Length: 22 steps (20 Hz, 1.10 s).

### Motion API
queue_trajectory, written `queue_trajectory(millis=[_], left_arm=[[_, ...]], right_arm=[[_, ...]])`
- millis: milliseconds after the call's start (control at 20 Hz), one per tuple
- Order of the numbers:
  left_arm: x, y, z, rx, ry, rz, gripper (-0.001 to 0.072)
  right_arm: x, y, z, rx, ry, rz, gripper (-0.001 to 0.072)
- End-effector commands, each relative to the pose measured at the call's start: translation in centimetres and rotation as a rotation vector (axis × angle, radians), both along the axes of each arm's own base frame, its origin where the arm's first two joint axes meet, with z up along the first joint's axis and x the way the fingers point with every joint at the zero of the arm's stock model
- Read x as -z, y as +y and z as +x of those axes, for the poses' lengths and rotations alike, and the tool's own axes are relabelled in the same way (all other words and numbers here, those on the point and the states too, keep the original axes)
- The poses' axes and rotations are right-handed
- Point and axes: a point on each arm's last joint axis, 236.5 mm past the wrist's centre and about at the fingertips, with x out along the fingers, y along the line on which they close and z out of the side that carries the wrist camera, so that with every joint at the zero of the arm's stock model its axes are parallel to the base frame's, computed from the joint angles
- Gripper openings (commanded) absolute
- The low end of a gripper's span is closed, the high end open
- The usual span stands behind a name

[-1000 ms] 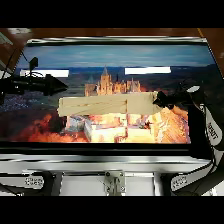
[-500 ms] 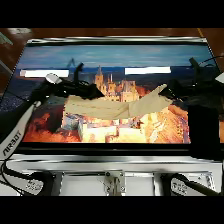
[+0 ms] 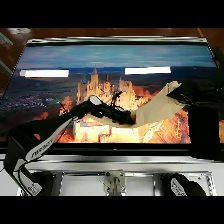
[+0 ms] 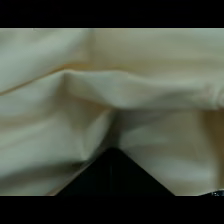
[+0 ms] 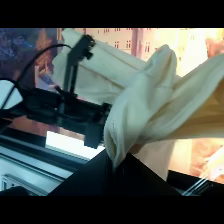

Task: Fold the shirts.

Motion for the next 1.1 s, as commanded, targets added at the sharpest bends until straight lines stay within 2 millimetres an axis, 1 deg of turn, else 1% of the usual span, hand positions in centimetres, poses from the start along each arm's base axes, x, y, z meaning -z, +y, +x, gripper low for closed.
queue_trajectory(millis=[0, 50, 100, 150, 250, 300, 350, 400, 450, 500, 600, 650, 700, 750, 850, 950, 1050], left_arm=[[-0.4, -4.4, -3.6, -0.020, 0.153, -0.108, 0.0033], [-1.0, -4.7, -2.9, -0.037, 0.142, -0.142, 0.0033], [-1.7, -4.5, -1.8, -0.058, 0.123, -0.172, 0.0032], [-2.5, -3.8, -0.4, -0.079, 0.103, -0.185, 0.0031], [-4.8, -1.3, 3.4, -0.134, 0.027, -0.214, 0.0030], [-6.3, 0.8, 5.8, -0.169, -0.025, -0.216, 0.0030], [-8.1, 3.3, 8.3, -0.209, -0.086, -0.216, 0.0030], [-10.1, 6.1, 10.6, -0.251, -0.146, -0.218, 0.0030], [-12.4, 9.2, 12.8, -0.301, -0.207, -0.222, 0.0030], [-15.2, 12.8, 14.8, -0.360, -0.268, -0.235, 0.0030], [-21.0, 20.0, 17.6, -0.482, -0.381, -0.268, 0.0030], [-23.9, 23.7, 18.2, -0.541, -0.439, -0.279, 0.0030], [-26.4, 26.8, 18.3, -0.585, -0.493, -0.288, 0.0031], [-28.9, 29.9, 17.8, -0.622, -0.551, -0.292, 0.0031], [-33.0, 34.4, 15.9, -0.666, -0.653, -0.291, 0.0031], [-36.0, 36.9, 13.1, -0.671, -0.737, -0.282, 0.0032], [-38.1, 37.6, 10.2, -0.641, -0.797, -0.273, 0.0032]], right_arm=[[-1.8, 0.4, -1.7, 0.023, -0.025, 0.005, 0.0060], [-2.0, 0.5, -2.0, 0.020, -0.028, 0.004, 0.0060], [-2.0, 0.6, -2.3, 0.015, -0.024, 0.002, 0.0060], [-1.9, 0.6, -2.5, 0.010, -0.015, 0.001, 0.0060], [-1.3, 0.6, -2.3, 0.009, 0.000, -0.016, 0.0059], [-0.6, 0.9, -2.1, -0.003, 0.014, -0.041, 0.0059], [0.2, 1.4, -2.0, -0.025, 0.029, -0.068, 0.0059], [1.2, 2.4, -1.6, -0.055, 0.044, -0.095, 0.0059], [2.2, 3.4, -1.1, -0.081, 0.053, -0.119, 0.0060], [3.3, 4.7, -0.4, -0.105, 0.060, -0.137, 0.0060], [5.4, 7.6, 0.9, -0.152, 0.074, -0.155, 0.0060], [6.9, 9.4, 1.5, -0.185, 0.088, -0.157, 0.0060], [8.5, 11.2, 2.1, -0.209, 0.107, -0.157, 0.0059], [10.3, 12.9, 2.6, -0.227, 0.127, -0.157, 0.0059], [14.4, 16.3, 3.7, -0.242, 0.168, -0.159, 0.0060], [18.5, 19.9, 5.0, -0.202, 0.206, -0.128, 0.0060], [21.0, 23.5, 6.4, -0.146, 0.220, -0.029, 0.0060]])
